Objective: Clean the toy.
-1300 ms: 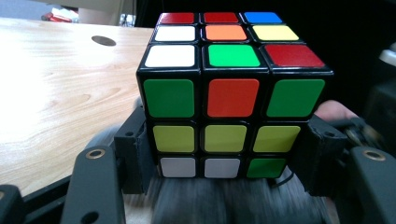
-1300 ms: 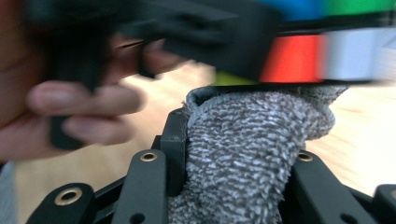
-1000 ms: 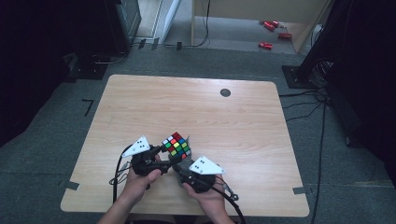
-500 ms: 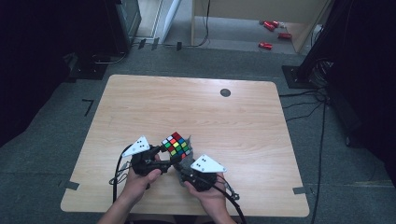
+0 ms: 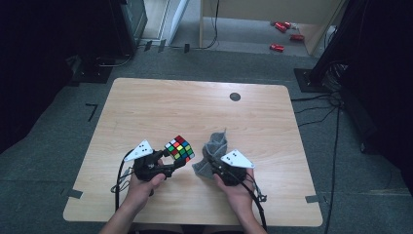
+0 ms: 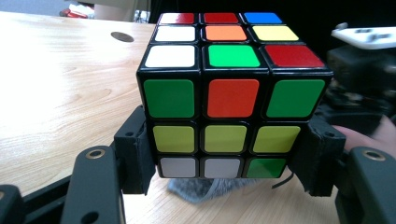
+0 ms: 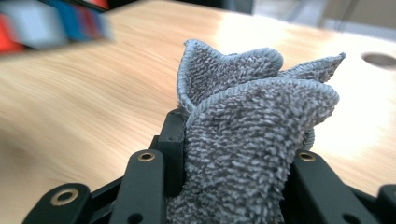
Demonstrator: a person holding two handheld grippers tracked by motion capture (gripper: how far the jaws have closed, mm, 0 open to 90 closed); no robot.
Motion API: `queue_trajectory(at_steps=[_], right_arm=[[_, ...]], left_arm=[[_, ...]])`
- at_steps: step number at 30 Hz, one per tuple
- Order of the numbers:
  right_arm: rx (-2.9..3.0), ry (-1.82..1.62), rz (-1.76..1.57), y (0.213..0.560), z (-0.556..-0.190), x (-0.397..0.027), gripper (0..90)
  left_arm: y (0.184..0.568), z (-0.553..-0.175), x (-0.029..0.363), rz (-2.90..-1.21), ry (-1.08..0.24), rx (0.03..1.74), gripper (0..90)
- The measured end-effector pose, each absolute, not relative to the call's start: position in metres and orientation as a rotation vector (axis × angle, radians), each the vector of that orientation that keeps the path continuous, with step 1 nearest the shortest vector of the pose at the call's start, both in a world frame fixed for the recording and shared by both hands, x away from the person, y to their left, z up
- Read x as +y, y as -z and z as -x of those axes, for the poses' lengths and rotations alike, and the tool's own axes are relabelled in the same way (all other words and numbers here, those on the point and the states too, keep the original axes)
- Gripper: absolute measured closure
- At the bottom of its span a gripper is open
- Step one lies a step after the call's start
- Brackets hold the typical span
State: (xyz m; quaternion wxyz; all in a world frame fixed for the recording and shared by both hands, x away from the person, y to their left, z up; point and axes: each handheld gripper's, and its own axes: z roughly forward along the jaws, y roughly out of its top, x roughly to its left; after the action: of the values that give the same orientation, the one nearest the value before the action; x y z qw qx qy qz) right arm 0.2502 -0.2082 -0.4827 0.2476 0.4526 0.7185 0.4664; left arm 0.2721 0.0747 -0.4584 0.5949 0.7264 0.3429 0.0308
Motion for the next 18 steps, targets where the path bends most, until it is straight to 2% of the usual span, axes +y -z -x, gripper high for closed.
queue_trajectory(at_steps=[4,8,18], right_arm=[[1.978,-1.218,-1.268,0.492,-0.258,-0.217,57.3],[2.017,-1.225,-1.276,0.494,-0.262,-0.219,46.1],[1.984,-1.189,-1.306,0.476,-0.266,-0.234,29.9]], left_arm=[[0.459,-0.273,0.075,-1.690,-0.076,0.809,34.3],[0.459,-0.275,0.077,-1.694,-0.084,0.823,34.4],[0.452,-0.281,0.093,-1.652,-0.123,0.866,34.4]])
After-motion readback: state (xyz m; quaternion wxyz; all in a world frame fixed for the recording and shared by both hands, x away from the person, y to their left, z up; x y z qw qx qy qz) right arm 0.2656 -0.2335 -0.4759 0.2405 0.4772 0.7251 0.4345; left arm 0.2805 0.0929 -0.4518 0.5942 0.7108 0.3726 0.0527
